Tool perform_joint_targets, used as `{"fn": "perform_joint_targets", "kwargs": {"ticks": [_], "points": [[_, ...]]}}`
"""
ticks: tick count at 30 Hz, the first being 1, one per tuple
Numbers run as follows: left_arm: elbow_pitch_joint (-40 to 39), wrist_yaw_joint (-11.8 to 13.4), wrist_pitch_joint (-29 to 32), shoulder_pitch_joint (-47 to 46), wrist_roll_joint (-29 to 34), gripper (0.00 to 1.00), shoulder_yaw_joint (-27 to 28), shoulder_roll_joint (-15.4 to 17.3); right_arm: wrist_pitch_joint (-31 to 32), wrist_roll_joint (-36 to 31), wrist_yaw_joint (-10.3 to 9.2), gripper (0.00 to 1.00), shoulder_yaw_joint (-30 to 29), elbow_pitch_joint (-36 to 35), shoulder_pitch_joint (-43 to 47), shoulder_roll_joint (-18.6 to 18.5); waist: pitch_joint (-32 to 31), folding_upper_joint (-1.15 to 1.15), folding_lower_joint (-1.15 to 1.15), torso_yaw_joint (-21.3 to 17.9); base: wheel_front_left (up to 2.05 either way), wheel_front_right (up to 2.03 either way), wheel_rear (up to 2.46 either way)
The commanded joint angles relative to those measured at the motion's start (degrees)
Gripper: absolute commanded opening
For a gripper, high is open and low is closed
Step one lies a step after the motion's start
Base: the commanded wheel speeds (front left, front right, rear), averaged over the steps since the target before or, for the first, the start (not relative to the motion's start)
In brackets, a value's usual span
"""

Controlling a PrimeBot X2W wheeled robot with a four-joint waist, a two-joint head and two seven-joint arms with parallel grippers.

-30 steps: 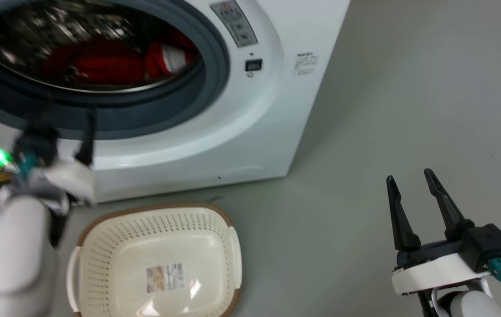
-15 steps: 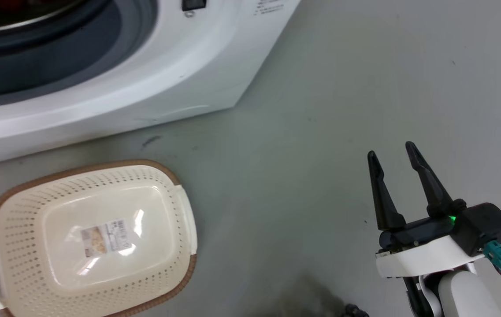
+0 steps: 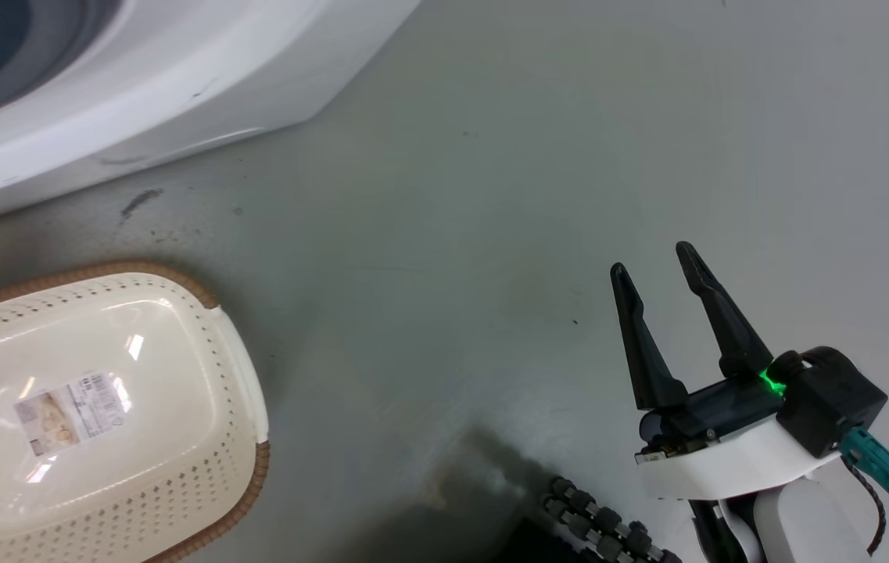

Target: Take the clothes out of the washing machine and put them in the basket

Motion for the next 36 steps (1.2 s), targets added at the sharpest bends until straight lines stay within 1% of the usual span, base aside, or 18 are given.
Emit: {"fn": "perform_joint_targets", "kwargs": {"ticks": [1,3,8,14,15,16,20,25,29,33,36], "points": [[0.10,-0.04,0.27,-0.71,-0.27,1.00,-0.19,0.40,-0.10,0.36,-0.06,1.00,0.09,-0.39,-0.80,0.19,1.35,0.00,-0.01,-1.29,0.00,0.00,0.00],[0.77,-0.04,2.45,-1.74,-1.31,1.00,-1.70,2.05,-0.10,1.21,-0.06,1.00,0.54,-0.74,-0.81,0.19,2.51,0.00,-0.01,-1.83,0.00,0.00,0.00],[1.90,-0.04,3.79,-2.28,-1.86,1.00,-2.52,3.30,-0.10,1.67,-0.06,1.00,0.99,-1.76,-0.42,0.19,3.43,0.00,-0.01,-1.60,0.00,0.00,0.00],[3.02,0.05,4.81,-2.15,-2.75,1.00,-2.50,3.30,-0.10,1.45,-0.06,1.00,0.50,-2.41,0.19,0.19,4.13,0.00,-0.01,-1.30,0.00,0.00,0.00],[3.18,0.04,5.05,-1.98,-3.07,0.31,-2.61,3.11,-0.10,1.42,-0.06,1.00,0.42,-2.49,0.23,0.19,4.25,0.00,-0.01,-1.23,0.00,0.00,0.00],[3.18,0.03,5.09,-1.98,-3.38,0.00,-2.68,2.94,-0.10,1.38,-0.06,1.00,0.35,-2.57,0.22,0.18,4.36,0.00,-0.01,-1.17,0.00,0.00,0.00],[2.47,0.01,3.97,-2.81,-3.94,0.00,-2.94,2.80,-0.10,1.25,-0.05,1.00,0.33,-2.73,-0.40,0.19,4.65,0.00,-0.01,-1.01,0.00,0.00,0.00],[1.28,0.51,-0.61,-3.79,-3.85,0.00,-2.76,2.96,-0.10,1.42,-0.05,1.00,1.05,-2.34,-1.96,0.18,4.18,0.00,-0.01,-1.27,0.00,0.00,0.00],[0.85,1.98,-8.65,-2.17,-4.41,0.00,-2.32,1.06,-0.10,1.00,-0.06,1.00,-0.08,-1.99,-2.72,0.17,2.14,0.00,-0.01,-0.15,0.00,0.00,0.00],[2.47,5.34,-19.01,0.19,-7.02,0.00,0.18,-2.21,-0.11,0.38,-0.06,1.00,-1.91,-1.54,-3.06,0.17,-0.91,0.00,-0.01,1.57,0.00,0.00,0.00],[3.96,6.65,-26.39,2.88,-8.66,0.00,1.19,-4.66,-0.10,-0.50,-0.06,1.00,-3.37,-1.28,-3.24,0.14,-3.79,0.00,-0.01,3.21,0.00,0.00,0.00]]}}
